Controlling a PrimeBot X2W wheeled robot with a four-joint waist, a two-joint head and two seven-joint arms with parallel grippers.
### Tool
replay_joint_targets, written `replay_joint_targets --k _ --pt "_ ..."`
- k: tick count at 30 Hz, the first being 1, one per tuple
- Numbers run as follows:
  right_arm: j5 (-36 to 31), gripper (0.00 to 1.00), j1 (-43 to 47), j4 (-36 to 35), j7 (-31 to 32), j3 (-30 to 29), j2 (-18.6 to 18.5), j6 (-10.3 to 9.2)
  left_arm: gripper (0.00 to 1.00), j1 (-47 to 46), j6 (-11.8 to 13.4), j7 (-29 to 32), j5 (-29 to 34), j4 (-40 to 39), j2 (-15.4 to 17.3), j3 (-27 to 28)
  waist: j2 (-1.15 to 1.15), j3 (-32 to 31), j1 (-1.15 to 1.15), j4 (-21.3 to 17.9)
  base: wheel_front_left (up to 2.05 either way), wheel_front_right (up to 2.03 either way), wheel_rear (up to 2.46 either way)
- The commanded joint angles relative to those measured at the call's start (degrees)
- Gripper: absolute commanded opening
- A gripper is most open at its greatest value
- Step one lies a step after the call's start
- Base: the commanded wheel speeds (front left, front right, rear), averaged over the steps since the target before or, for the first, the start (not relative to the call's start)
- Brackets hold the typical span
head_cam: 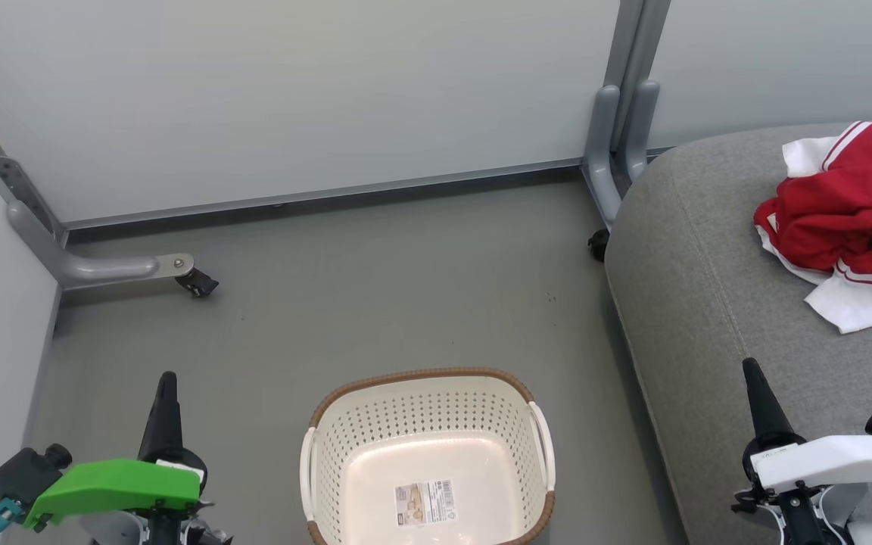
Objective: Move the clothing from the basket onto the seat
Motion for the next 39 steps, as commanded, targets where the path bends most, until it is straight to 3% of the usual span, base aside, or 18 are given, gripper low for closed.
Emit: replay_joint_targets --k 1,39 --pt "1.6 0.00 -1.4 -0.3 0.4 -0.3 -0.5 0.00 0.00 -1.5 -0.3 0.4 -1.6 -0.4 0.1 0.5 0.00 0.0 0.00 -0.1 0.00 0.00 0.00" --pt "22.6 0.00 -3.6 2.0 5.9 -1.4 -0.6 -0.01 0.00 -3.0 -1.6 5.9 -22.9 0.1 -0.3 3.2 0.00 0.6 0.00 -2.9 0.00 0.00 0.00"
